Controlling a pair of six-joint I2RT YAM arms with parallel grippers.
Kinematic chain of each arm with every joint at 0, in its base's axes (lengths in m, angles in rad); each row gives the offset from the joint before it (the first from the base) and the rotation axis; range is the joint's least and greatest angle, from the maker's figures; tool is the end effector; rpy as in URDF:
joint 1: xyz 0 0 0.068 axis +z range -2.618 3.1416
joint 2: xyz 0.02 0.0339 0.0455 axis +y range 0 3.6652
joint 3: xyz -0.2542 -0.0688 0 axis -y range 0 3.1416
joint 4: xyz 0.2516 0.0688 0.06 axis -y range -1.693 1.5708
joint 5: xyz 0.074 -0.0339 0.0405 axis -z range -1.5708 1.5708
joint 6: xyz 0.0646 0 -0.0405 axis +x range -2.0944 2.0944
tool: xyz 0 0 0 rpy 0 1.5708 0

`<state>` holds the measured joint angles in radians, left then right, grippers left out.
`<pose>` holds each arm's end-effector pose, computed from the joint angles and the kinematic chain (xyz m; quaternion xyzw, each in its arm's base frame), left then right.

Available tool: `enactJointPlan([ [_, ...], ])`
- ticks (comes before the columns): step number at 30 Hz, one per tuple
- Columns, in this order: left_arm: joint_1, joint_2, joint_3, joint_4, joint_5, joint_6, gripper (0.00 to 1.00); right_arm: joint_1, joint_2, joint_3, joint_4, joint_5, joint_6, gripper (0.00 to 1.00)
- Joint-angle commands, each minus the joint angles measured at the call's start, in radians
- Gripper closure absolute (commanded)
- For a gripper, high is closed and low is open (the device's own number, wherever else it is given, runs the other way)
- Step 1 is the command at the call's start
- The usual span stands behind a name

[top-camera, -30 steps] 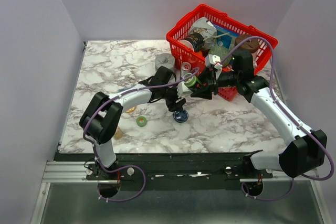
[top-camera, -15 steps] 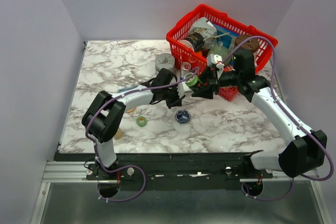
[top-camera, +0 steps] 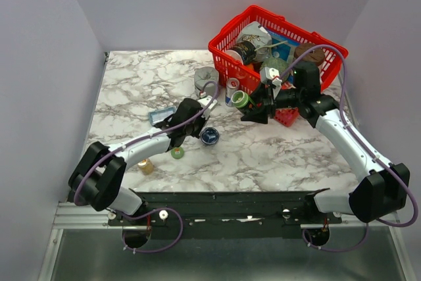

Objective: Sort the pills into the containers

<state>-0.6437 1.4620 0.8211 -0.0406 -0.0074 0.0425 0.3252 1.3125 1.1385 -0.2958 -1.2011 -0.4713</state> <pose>0.2703 -0.2022 0.1765 0.3022 0.8507 -0.1242 0.4118 0.2651 0.1529 0.3307 -0.5452 0.5335 0.4488 0.4656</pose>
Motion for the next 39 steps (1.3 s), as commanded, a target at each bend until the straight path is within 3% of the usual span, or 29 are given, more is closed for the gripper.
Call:
enactJointPlan([
  [1,-0.005,-0.009,-0.039,0.059,-0.218,-0.131,1.0,-0.008,-0.012,-0.006,0.015,-0.046,0.0,0.89],
  [14,0.012,0.064,0.026,0.015,-0.351,-0.243,1.0,-0.008,-0.004,-0.013,0.023,-0.04,0.005,0.89],
  [24,0.013,0.038,0.0,0.01,-0.358,-0.291,0.51,-0.008,-0.001,-0.013,0.023,-0.038,0.007,0.89],
  [30,0.013,-0.061,0.001,-0.036,-0.33,-0.331,0.37,-0.008,0.002,-0.013,0.023,-0.026,0.0,0.89],
  [32,0.015,-0.147,0.0,-0.07,-0.309,-0.348,0.25,-0.008,0.002,-0.014,0.018,-0.015,-0.012,0.89],
  [35,0.015,-0.305,-0.019,-0.1,-0.238,-0.369,0.08,-0.008,0.007,-0.014,0.007,0.001,-0.026,0.89],
  [39,0.071,-0.515,-0.101,0.013,0.175,-0.371,0.01,-0.006,0.022,-0.01,0.004,-0.006,-0.024,0.89],
])
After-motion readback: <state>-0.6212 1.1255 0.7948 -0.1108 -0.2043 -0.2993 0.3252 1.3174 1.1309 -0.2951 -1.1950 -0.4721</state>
